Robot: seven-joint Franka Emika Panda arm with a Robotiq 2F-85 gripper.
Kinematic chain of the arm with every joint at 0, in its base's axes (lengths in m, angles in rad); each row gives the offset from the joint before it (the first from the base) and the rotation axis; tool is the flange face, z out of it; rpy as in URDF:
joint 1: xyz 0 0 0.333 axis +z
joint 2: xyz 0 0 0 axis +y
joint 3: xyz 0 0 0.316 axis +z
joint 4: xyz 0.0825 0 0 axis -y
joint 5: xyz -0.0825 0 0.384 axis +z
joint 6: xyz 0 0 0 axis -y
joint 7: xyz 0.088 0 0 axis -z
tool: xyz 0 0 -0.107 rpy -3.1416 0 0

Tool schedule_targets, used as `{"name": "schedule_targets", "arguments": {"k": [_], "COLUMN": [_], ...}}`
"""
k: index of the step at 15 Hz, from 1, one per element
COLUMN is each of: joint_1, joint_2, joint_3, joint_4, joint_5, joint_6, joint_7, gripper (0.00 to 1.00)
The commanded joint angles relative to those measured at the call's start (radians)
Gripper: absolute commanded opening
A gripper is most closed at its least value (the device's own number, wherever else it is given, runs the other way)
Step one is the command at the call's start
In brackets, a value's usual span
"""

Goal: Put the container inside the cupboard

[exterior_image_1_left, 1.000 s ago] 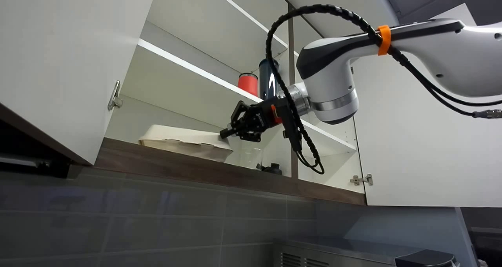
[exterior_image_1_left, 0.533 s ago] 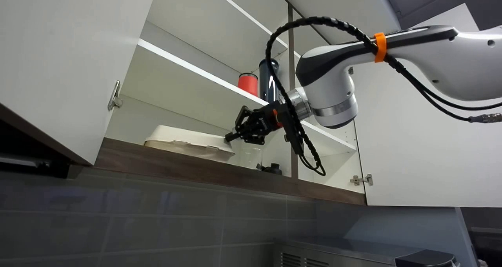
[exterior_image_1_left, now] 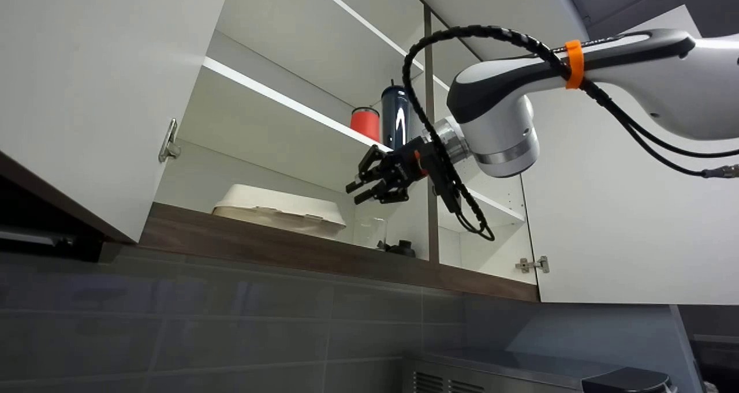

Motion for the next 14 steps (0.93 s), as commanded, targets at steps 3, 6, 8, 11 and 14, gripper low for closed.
{"name": "schedule_targets", "arguments": {"k": [3,6,8,11,14], "joint_1": [-0.072,-0.051,-0.049,-0.055,-0.061], "joint_2": [-0.166,-0.230,-0.252,-0.260,-0.263], "joint_3": [-0.006,-0.045,-0.058,-0.061,-0.056], "joint_4": [-0.025,0.006,0.032,0.075,0.077], "joint_5": [-0.297,-0.285,-0.274,-0.283,-0.269], "joint_6": [-0.271,-0.537,-0.689,-0.853,-0.860], "joint_7": [0.142,0.084,0.048,0.030,0.037], "gripper": [0.78,1.00,1.00,1.00,1.00]}}
